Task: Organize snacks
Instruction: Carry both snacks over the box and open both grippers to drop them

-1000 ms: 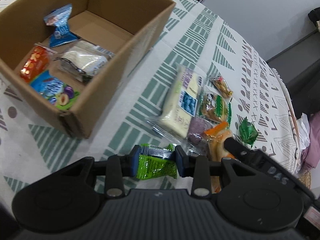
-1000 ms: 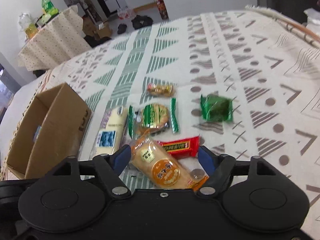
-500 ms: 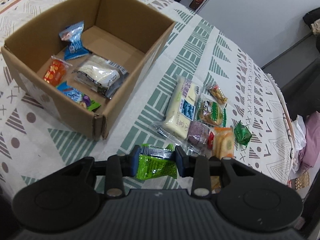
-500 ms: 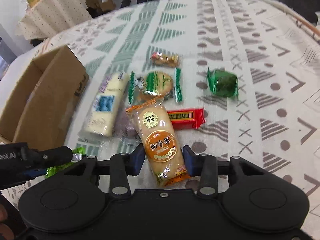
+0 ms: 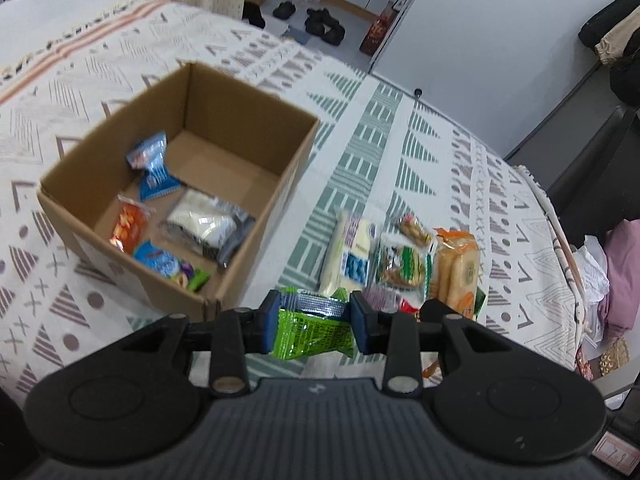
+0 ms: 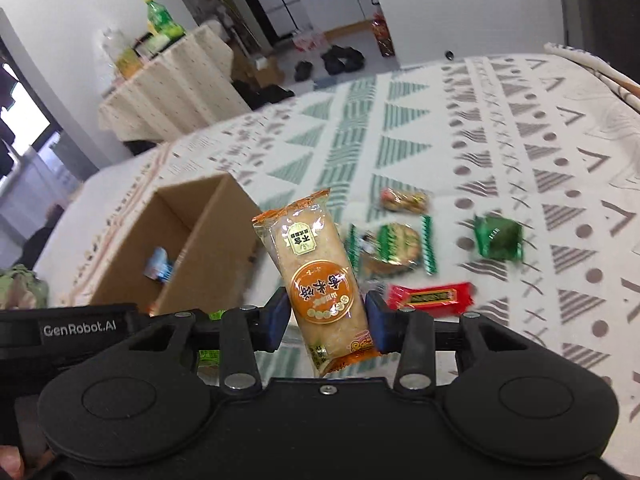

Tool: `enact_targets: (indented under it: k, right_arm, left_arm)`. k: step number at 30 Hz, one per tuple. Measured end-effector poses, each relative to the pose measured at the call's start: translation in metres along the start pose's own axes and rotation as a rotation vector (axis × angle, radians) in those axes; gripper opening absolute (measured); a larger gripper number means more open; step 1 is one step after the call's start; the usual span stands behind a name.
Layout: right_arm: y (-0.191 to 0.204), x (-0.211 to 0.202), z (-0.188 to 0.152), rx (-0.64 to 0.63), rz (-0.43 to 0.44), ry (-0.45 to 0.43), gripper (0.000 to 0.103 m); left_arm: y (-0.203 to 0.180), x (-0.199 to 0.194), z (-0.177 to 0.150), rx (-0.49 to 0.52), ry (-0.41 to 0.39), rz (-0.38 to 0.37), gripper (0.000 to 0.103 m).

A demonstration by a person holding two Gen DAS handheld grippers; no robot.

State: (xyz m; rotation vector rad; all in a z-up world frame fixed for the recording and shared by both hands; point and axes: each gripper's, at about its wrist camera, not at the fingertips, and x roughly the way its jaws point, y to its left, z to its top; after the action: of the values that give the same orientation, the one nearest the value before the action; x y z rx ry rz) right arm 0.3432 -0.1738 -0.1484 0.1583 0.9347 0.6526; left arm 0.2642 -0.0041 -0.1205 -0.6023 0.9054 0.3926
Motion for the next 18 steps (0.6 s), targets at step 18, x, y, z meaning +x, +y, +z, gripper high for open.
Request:
enact_targets:
  k: [18]
  right_arm:
    - [0.045, -0.021, 0.009, 0.005, 0.107, -0.128, 0.040]
  left_arm:
    - [0.019, -0.056, 0.029, -0.008, -0.130, -0.005, 0.036]
